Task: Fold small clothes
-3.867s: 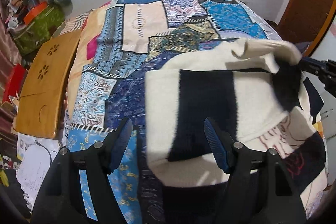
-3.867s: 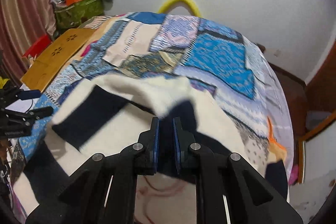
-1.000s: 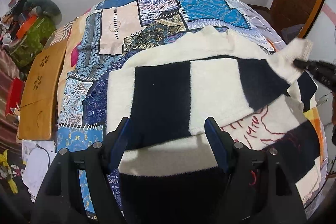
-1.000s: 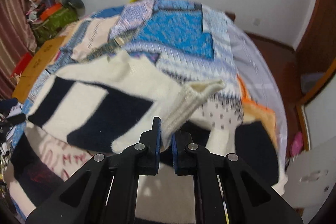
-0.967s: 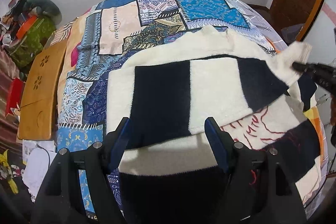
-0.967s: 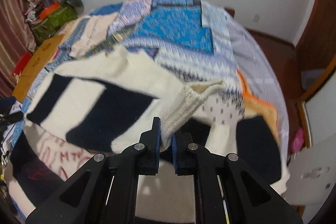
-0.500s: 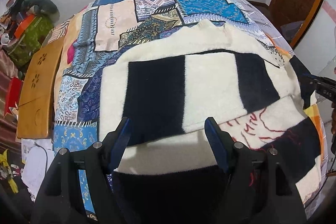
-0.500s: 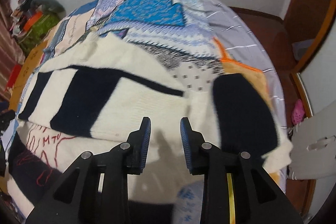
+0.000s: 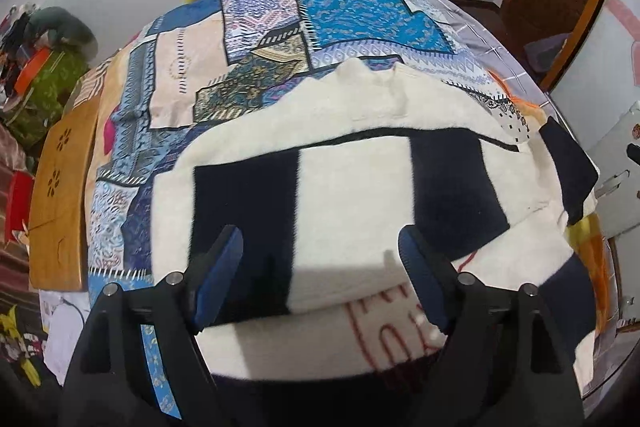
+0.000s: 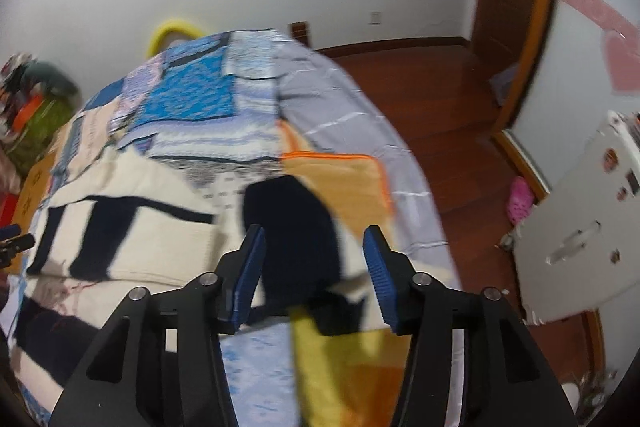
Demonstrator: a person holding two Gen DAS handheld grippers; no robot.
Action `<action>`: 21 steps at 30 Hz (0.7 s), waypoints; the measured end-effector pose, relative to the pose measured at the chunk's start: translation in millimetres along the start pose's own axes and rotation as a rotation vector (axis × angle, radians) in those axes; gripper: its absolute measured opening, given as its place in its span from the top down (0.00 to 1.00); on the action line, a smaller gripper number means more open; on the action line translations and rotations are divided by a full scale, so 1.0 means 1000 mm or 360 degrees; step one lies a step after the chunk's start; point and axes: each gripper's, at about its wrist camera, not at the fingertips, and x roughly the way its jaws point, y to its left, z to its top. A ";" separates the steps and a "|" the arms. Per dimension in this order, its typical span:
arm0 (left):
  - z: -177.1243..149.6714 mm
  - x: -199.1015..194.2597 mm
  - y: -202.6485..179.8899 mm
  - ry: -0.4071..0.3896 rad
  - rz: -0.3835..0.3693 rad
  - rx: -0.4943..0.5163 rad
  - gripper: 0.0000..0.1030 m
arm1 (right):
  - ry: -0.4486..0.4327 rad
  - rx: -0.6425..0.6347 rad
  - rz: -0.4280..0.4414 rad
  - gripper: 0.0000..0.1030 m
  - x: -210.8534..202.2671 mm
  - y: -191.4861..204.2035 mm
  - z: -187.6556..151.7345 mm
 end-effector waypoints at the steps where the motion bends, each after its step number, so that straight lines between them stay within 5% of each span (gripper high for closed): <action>1: 0.002 0.004 -0.003 0.0011 -0.0004 0.0003 0.23 | 0.0011 0.0028 -0.0018 0.54 0.003 -0.009 -0.003; 10: 0.011 0.041 -0.020 0.0142 -0.0028 0.0006 0.22 | 0.0225 0.0383 -0.0011 0.54 0.050 -0.072 -0.049; 21: 0.007 0.073 -0.035 0.0247 0.0001 0.0063 0.22 | 0.0394 0.0700 0.0113 0.54 0.102 -0.098 -0.081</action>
